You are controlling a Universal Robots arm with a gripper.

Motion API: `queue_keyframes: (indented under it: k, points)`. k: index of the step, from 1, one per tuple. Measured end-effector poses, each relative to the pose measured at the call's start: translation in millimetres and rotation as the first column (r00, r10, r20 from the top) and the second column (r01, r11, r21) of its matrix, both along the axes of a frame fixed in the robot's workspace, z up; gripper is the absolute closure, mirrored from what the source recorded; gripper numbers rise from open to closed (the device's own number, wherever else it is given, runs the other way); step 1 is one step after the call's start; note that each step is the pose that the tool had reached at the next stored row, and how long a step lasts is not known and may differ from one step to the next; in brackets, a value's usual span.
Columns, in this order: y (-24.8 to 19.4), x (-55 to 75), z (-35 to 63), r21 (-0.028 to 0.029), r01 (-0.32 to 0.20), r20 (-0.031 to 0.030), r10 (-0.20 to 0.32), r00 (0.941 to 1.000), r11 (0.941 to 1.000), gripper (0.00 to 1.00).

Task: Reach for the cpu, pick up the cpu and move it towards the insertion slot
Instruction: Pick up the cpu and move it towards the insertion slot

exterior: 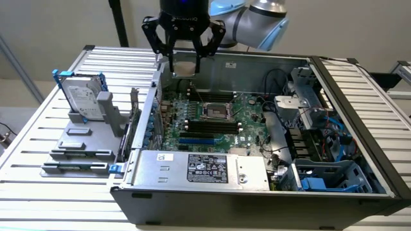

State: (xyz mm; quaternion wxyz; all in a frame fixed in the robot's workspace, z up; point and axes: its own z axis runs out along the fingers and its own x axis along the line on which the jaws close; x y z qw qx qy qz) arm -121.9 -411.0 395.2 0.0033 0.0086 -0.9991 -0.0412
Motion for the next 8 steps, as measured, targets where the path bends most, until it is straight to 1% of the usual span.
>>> queue_keyframes:
  k: [3, 8]
  points:
    - [8.4, 8.8, -3.5, -0.0001, 0.0, -0.0001, 0.0, 1.0, 1.0, 0.46]
    - [24.8, 21.8, -10.5, -0.0001, 0.0, -0.0003, 0.0, 1.0, 1.0, 0.46]
